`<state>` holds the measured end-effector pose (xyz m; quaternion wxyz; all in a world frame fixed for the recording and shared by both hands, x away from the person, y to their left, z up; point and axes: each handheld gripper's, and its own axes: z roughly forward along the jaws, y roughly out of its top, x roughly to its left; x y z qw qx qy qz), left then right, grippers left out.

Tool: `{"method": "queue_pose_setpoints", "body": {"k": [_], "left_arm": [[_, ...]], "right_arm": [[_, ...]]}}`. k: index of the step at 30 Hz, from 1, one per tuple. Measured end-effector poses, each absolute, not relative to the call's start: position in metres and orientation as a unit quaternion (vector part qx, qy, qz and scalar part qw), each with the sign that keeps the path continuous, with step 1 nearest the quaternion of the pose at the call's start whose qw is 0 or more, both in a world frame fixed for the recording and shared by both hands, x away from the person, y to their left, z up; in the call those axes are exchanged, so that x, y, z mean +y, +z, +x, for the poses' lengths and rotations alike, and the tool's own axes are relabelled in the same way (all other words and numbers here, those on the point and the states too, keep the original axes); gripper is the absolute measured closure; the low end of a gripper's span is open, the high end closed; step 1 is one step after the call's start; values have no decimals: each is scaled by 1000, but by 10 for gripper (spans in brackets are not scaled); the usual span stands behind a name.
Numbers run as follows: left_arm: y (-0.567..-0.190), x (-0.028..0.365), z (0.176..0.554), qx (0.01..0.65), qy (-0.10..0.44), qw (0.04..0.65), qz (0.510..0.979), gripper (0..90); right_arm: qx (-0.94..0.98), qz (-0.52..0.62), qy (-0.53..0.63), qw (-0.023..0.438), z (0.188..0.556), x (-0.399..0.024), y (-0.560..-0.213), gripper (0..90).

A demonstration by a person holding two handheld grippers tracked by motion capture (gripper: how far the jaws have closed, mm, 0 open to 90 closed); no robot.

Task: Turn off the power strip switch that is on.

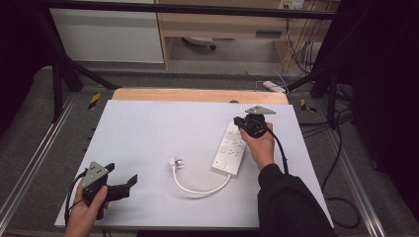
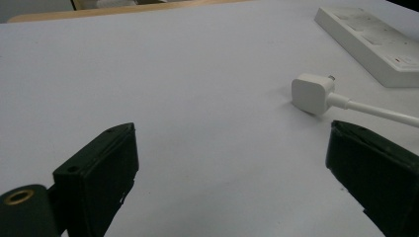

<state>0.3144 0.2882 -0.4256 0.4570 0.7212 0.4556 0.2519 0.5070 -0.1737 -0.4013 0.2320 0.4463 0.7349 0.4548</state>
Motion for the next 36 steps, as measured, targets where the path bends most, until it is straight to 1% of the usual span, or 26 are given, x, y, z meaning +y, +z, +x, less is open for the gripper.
{"method": "queue_pose_setpoints", "body": {"k": [8, 11, 17, 22, 24, 27, 33, 36], "left_arm": [[-426, 288, 314, 459, 251, 456, 720, 60], [-427, 288, 314, 458, 252, 454, 721, 60], [-427, 288, 314, 461, 253, 453, 720, 60], [-427, 287, 314, 461, 252, 452, 721, 60], [-428, 287, 314, 462, 252, 452, 721, 60], [-428, 287, 314, 462, 252, 452, 720, 60], [-427, 287, 314, 460, 253, 452, 721, 60], [-427, 288, 314, 460, 253, 454, 720, 60]], "right_arm": [[736, 442, 458, 234, 496, -172, -393, 761], [736, 439, 459, 234, 493, -171, -389, 691], [735, 438, 460, 236, 487, -175, -378, 592], [733, 440, 459, 240, 482, -176, -374, 484], [734, 435, 461, 242, 481, -176, -372, 431], [732, 431, 467, 245, 480, -176, -370, 320], [739, 445, 455, 221, 479, -176, -370, 104], [736, 444, 462, 220, 475, -178, -367, 51]]}}
